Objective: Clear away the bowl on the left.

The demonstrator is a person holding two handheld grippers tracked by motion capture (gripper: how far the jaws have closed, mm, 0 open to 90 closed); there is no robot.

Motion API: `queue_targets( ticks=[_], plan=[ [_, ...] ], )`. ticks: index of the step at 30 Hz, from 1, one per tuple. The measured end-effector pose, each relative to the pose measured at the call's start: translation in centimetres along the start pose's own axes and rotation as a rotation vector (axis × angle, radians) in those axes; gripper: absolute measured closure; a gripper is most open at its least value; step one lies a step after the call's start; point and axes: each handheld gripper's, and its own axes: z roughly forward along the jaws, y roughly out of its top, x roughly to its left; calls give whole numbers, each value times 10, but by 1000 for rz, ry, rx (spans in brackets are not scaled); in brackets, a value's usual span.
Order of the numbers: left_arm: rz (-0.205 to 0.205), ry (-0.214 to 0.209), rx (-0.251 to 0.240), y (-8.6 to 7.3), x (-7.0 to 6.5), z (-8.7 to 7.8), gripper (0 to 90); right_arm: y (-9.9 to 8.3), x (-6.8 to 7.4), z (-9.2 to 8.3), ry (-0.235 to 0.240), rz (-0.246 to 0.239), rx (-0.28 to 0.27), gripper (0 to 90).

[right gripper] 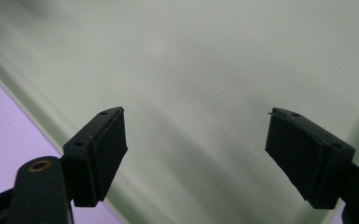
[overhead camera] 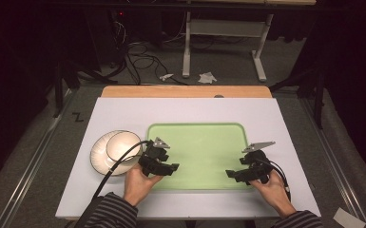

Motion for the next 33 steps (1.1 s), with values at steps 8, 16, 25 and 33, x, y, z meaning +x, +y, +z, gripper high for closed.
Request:
queue_targets(
  ticks=[8, 16, 25, 33],
  plan=[
    [-16, 3, 13, 0, 1, 3, 436, 1, -4, -8, 6, 16, -23, 179],
    [29, 35, -1, -1, 2, 1, 438, 1, 1, -6, 14, -28, -4, 195],
    [10, 17, -5, 2, 4, 2, 410, -1, 6, -7, -5, -67, 2, 277],
    [8, 14, -12, 3, 5, 0, 396, -2, 7, -10, -8, -78, -18, 302]
  ],
)
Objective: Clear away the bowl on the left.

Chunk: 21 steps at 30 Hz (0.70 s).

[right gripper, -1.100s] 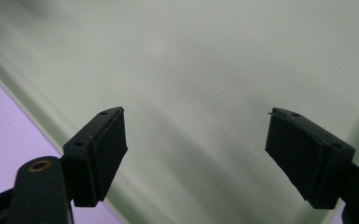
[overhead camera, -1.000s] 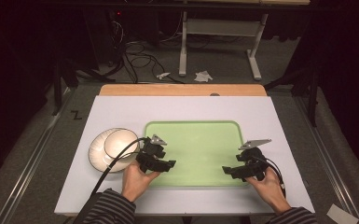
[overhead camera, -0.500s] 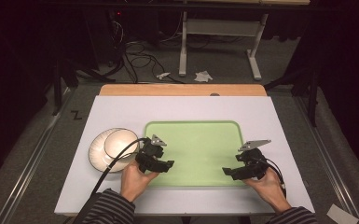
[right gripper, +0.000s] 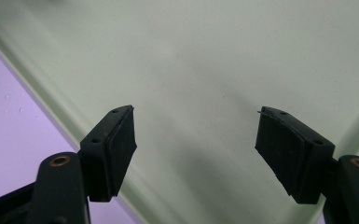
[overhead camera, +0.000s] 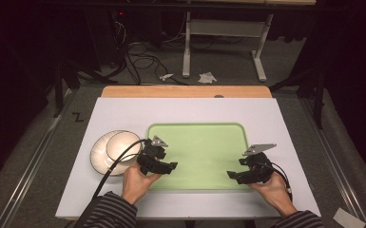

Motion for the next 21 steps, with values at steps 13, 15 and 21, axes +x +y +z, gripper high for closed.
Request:
queue_targets(
  ticks=[13, 15, 21],
  plan=[
    [10, 15, -11, 0, -1, -2, 389, -2, 2, -3, -15, -4, -37, 357],
    [16, 21, -4, 0, 0, -3, 382, -3, 1, -4, -28, -11, -58, 344],
    [-7, 29, -32, 3, 0, -5, 360, -4, 1, -5, -35, -16, -72, 340]
  ],
)
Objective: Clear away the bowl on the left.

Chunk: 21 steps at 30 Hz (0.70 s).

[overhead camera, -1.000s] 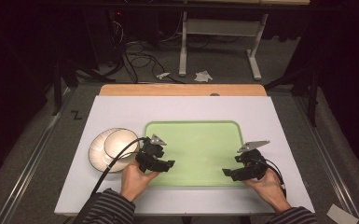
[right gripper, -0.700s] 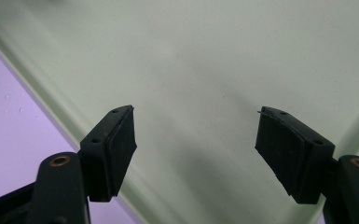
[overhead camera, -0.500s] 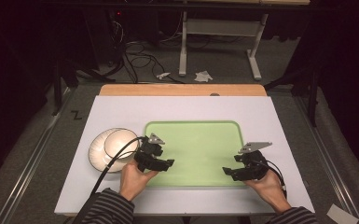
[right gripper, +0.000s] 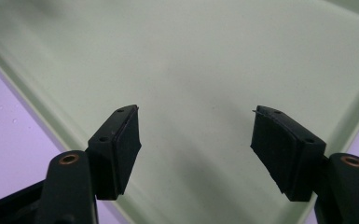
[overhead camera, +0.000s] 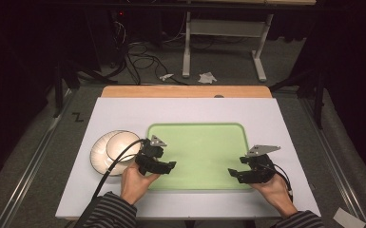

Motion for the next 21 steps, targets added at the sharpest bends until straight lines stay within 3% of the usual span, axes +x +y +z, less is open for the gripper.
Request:
queue_targets(
  ticks=[7, 14, 21],
  plan=[
    [-26, 16, 2, 6, 3, -2, 348, 0, 0, 7, 19, -11, -9, 334],
    [-58, -4, -55, 16, 3, -15, 374, -1, 1, 6, 25, -6, 6, 329],
    [-50, -6, -74, 20, 6, -21, 343, -1, 3, 9, 33, -28, 23, 326]
  ],
)
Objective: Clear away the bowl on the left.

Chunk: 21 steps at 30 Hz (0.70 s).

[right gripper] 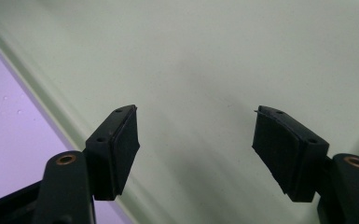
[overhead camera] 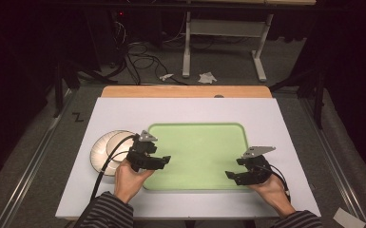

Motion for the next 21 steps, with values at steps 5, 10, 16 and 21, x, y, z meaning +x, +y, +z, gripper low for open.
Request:
queue_targets(
  ticks=[5, 10, 16, 21],
  plan=[
    [-16, -16, -19, 4, 1, -3, 302, -1, 0, -1, -4, 14, -3, 326],
    [-12, -40, -56, 8, 1, -12, 293, -1, -1, -1, -8, 12, -6, 330],
    [-17, -21, -56, 12, 6, -14, 307, 0, -1, -1, -12, 20, -2, 331],
    [-27, -17, -38, 12, 7, -14, 310, -1, -1, 1, -4, 19, 12, 332]
  ],
)
